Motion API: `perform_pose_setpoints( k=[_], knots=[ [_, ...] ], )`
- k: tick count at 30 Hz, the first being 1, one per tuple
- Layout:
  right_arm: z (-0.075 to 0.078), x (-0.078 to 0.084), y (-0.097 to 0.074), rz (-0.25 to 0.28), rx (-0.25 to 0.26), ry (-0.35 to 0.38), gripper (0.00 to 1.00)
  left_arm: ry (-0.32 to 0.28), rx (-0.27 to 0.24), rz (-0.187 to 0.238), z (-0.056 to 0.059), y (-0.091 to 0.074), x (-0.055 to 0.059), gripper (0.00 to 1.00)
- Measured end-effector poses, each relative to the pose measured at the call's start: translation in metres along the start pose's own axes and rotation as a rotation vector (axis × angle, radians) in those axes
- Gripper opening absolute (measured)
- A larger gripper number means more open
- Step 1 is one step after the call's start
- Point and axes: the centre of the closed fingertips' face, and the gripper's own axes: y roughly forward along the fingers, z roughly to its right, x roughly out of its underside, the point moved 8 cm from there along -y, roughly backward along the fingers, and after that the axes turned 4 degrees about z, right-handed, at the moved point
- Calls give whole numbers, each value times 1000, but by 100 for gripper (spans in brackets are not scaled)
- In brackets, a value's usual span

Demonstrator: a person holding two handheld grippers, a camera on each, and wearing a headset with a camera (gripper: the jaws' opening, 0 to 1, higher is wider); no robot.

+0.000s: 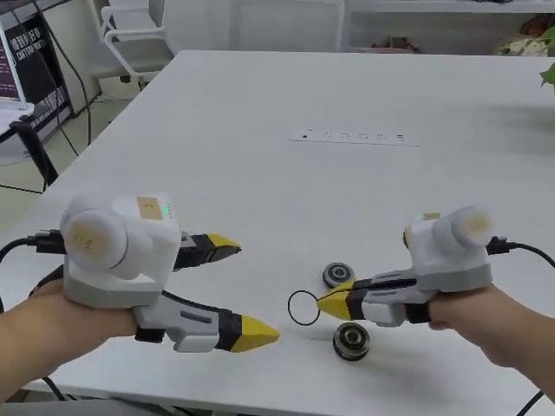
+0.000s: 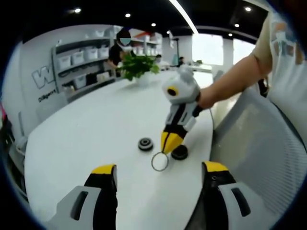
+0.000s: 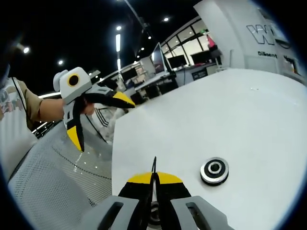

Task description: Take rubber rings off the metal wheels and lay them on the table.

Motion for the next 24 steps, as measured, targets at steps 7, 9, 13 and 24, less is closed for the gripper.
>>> perform_pose_setpoints(
  k=[7, 9, 13, 24],
  knots=[
    [3, 5, 6, -42, 13, -16, 0, -8, 0, -3, -1, 1, 2, 73],
    [4, 6, 6, -49, 21, -28, 0, -10, 0, -6, -1, 1, 3, 73],
    [6, 8, 7, -65, 36, -50, 2, -13, 2, -12, -1, 1, 5, 73],
    [8, 8, 4, -60, 57, -60, 17, -17, 9, -19, -2, 1, 5, 72]
  ],
)
